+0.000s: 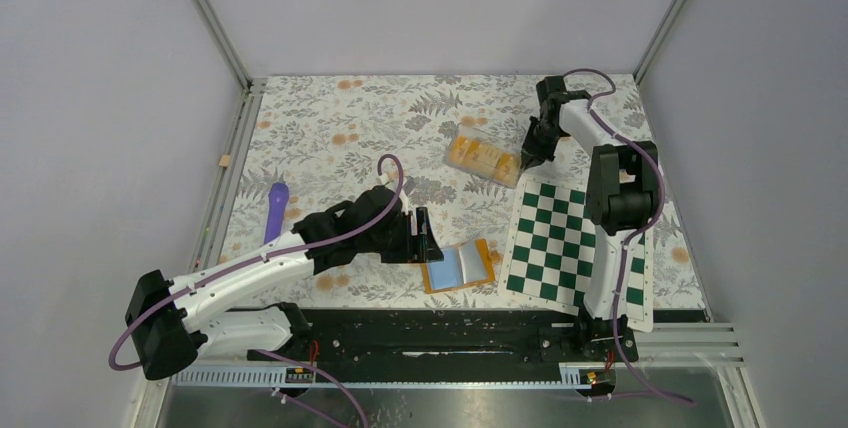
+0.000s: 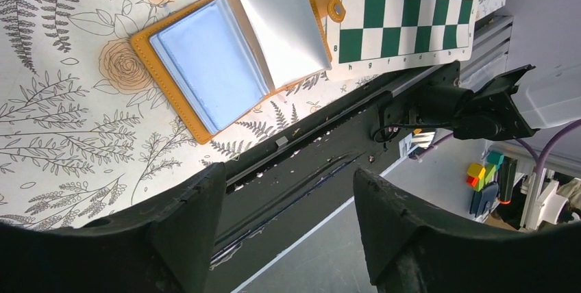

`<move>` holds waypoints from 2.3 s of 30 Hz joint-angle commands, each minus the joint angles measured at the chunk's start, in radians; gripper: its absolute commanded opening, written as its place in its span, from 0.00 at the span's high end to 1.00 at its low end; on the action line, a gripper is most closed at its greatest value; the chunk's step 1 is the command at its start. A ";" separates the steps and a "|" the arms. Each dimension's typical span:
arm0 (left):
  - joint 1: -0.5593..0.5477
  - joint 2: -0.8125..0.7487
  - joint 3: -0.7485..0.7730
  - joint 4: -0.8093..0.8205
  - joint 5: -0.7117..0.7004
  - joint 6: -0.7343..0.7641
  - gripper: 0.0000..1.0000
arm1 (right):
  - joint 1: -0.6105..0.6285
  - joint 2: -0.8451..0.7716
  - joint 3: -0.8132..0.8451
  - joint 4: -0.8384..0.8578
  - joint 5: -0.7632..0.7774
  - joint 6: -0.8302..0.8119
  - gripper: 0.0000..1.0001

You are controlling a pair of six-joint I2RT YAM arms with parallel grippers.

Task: Put the credit cards into the card holder
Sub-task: Move the storage box to the center of the board, then pick up the credit card from the storage box.

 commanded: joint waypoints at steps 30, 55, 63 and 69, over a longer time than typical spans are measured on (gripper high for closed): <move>0.103 0.014 -0.001 0.095 0.050 -0.020 0.35 | 0.514 -0.143 -0.137 0.025 -0.054 0.128 0.63; 0.354 0.647 0.289 0.159 0.129 0.119 0.70 | 0.425 -0.250 -0.384 0.289 -0.293 0.195 0.55; 0.347 0.720 0.273 0.206 0.131 0.102 0.72 | 0.425 -0.244 -0.408 0.316 -0.319 0.214 0.77; 0.344 0.739 0.272 0.208 0.123 0.102 0.80 | 0.425 -0.238 -0.412 0.316 -0.329 0.208 0.81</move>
